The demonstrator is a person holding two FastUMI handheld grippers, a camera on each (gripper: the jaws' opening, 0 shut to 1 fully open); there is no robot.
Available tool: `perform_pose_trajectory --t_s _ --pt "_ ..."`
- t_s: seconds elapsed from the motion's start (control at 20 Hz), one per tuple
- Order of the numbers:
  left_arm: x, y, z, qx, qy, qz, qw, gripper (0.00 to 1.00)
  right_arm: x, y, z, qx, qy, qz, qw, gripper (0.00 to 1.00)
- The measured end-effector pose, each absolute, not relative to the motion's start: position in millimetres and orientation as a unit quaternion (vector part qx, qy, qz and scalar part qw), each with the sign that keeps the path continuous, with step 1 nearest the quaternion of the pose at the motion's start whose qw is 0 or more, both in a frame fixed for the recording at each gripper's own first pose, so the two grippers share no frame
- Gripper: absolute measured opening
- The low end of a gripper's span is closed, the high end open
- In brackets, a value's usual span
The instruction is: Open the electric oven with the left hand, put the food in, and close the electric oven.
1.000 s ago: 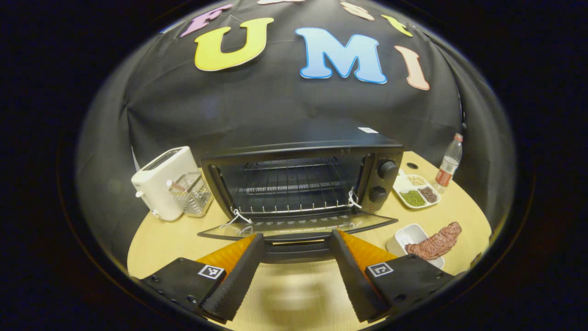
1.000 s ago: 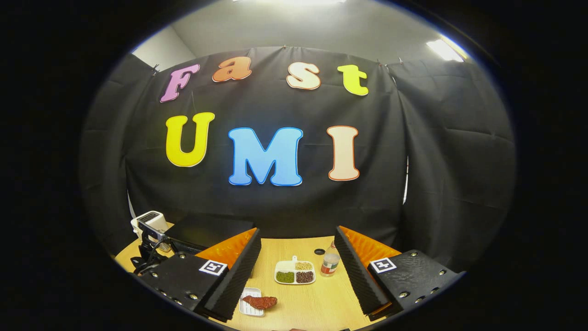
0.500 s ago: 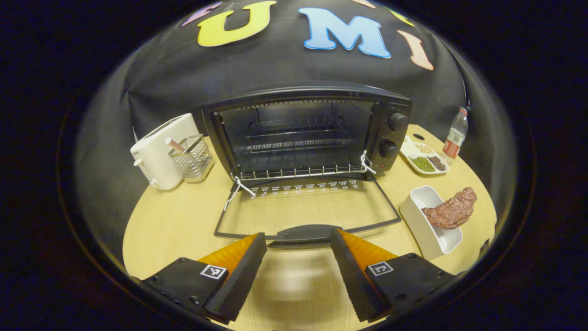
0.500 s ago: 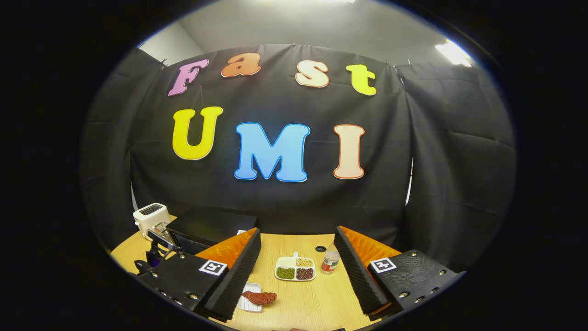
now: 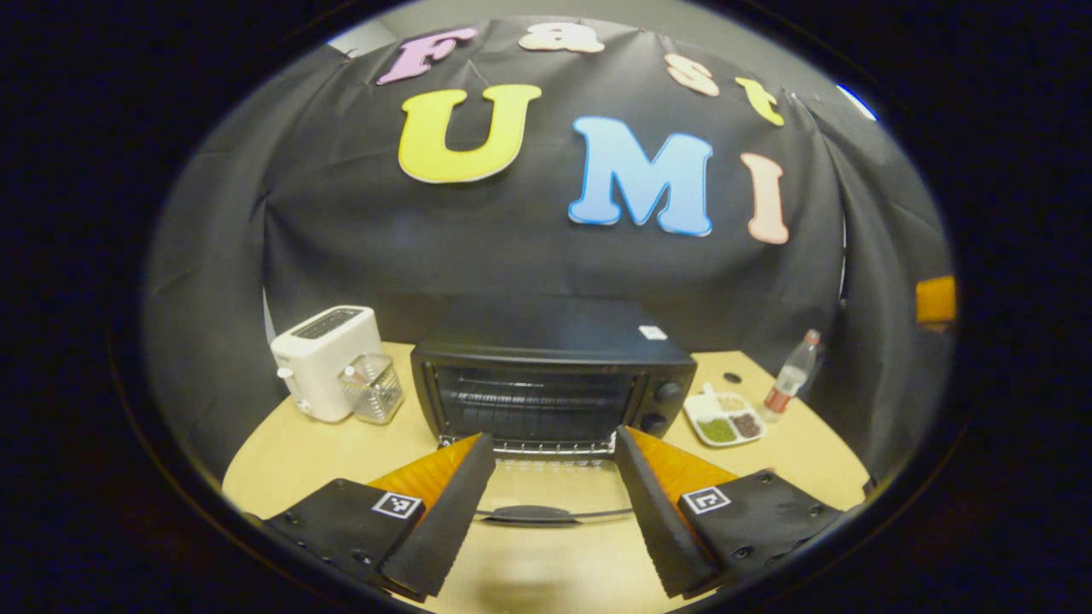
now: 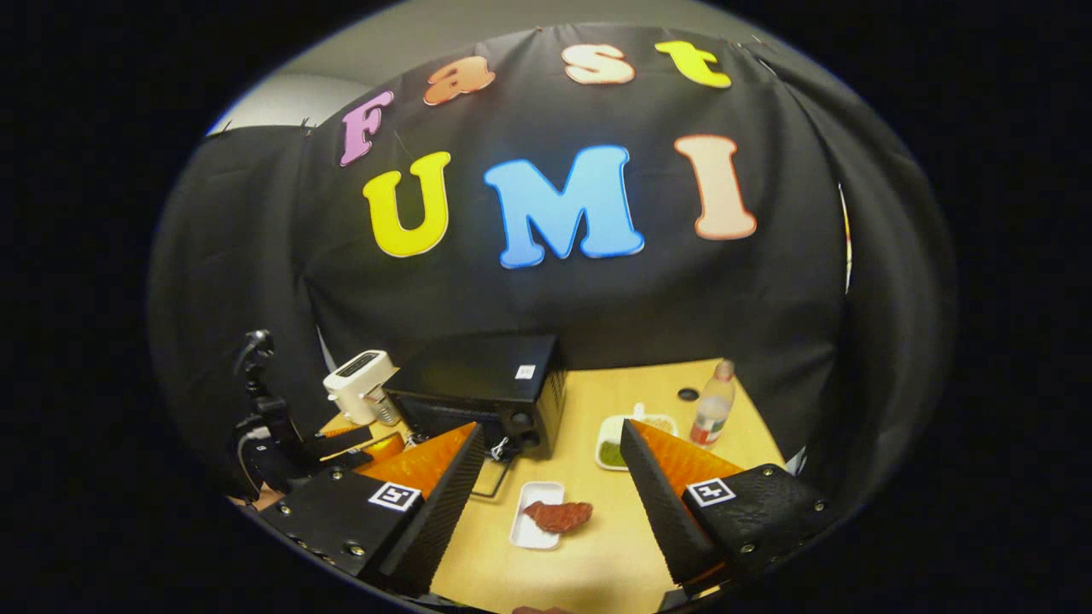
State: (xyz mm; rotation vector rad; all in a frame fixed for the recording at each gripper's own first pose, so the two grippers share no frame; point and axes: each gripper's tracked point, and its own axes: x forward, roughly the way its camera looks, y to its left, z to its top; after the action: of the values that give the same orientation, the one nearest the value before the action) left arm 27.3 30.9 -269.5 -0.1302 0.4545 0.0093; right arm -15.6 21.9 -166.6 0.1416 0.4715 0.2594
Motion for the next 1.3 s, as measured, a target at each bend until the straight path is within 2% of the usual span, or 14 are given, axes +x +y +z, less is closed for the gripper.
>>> perform_pose_trajectory --t_s 0.05,0.1,0.15,0.3,0.4,0.45,0.7,0.85,0.9,0.95,1.05,1.1,1.2,1.3 --pt "26 27 -253 -0.067 0.21 0.003 0.975 0.91 -12 21 -186 0.092 0.25 0.138 0.954 0.98" --pt "21 24 -238 -0.068 0.198 0.002 0.978 0.99 -9 16 -208 0.107 0.27 0.141 0.946 0.98" --pt "18 20 -225 -0.069 0.186 0.0 0.98 0.91 -4 8 -233 0.117 0.292 0.137 0.939 0.98" --pt "13 15 -194 -0.056 0.163 -0.006 0.985 0.95 4 -6 -303 0.163 0.362 0.127 0.909 0.97" --pt "12 14 -181 -0.042 0.156 -0.005 0.987 0.91 7 -6 -340 0.203 0.398 0.123 0.886 0.97" --pt "12 14 -177 -0.036 0.156 -0.002 0.987 0.99 7 -4 -354 0.226 0.411 0.127 0.874 0.97" --pt "12 29 -170 -0.024 0.164 0.031 0.986 0.91 12 9 -405 0.33 0.449 0.135 0.819 0.97" --pt "9 47 -163 -0.017 0.162 0.061 0.985 0.95 13 11 -414 0.361 0.456 0.149 0.8 0.97" --pt "6 53 -163 -0.012 0.165 0.072 0.984 0.99 16 14 -420 0.369 0.459 0.148 0.795 0.94" --pt "3 57 -161 -0.01 0.165 0.081 0.983 0.99 17 18 -422 0.382 0.462 0.154 0.785 0.77" --pt "-4 61 -159 -0.011 0.166 0.095 0.981 0.95 17 22 -421 0.395 0.47 0.17 0.771 0.76" --pt "-7 64 -157 -0.009 0.165 0.101 0.981 0.93 20 22 -420 0.395 0.464 0.172 0.774 0.67" --pt "-13 65 -153 -0.007 0.157 0.107 0.982 0.91 28 22 -423 0.411 0.462 0.163 0.769 0.3" --pt "-17 64 -153 -0.009 0.16 0.105 0.981 0.99 25 21 -404 0.439 0.463 0.167 0.752 0.22"
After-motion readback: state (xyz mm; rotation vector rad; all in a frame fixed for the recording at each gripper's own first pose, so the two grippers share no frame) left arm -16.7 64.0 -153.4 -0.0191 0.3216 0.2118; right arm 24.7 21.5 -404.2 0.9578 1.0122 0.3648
